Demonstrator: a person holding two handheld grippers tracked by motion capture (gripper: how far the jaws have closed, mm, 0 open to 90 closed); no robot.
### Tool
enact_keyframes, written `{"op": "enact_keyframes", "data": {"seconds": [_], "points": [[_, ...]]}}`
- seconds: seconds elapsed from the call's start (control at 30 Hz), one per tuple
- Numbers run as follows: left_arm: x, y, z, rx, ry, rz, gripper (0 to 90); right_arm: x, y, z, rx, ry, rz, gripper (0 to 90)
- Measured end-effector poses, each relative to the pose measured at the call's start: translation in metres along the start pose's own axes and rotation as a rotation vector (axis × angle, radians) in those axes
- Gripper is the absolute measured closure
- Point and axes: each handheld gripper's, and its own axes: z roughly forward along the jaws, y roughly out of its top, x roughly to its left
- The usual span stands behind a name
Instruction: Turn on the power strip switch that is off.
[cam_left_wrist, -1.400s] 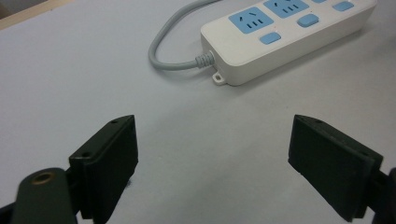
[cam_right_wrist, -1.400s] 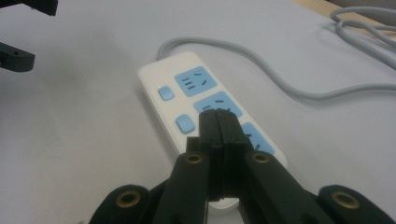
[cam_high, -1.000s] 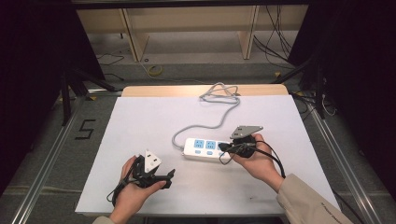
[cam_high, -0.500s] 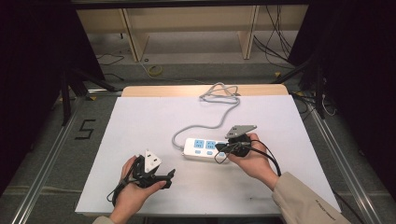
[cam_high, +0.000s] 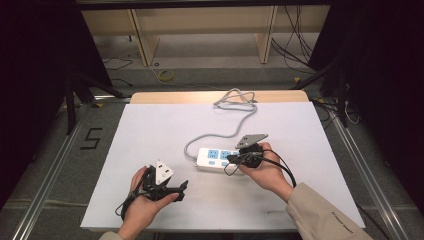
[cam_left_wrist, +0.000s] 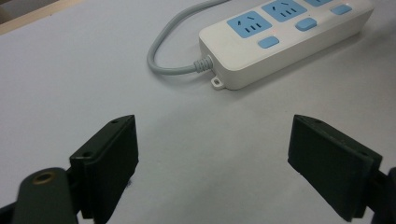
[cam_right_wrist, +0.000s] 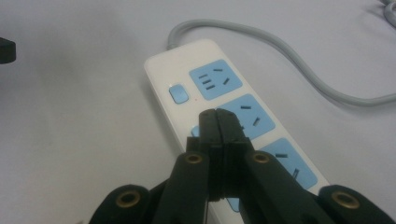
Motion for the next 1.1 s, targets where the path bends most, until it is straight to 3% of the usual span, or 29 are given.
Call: {"op": "enact_keyframes", "data": {"seconds": [1.1], "points": [[0.000,0.000,0.000,-0.003,0.001,-0.004,15.8,0.003,0.009,0.021,0.063,-0.007,-0.035,90.0]]}}
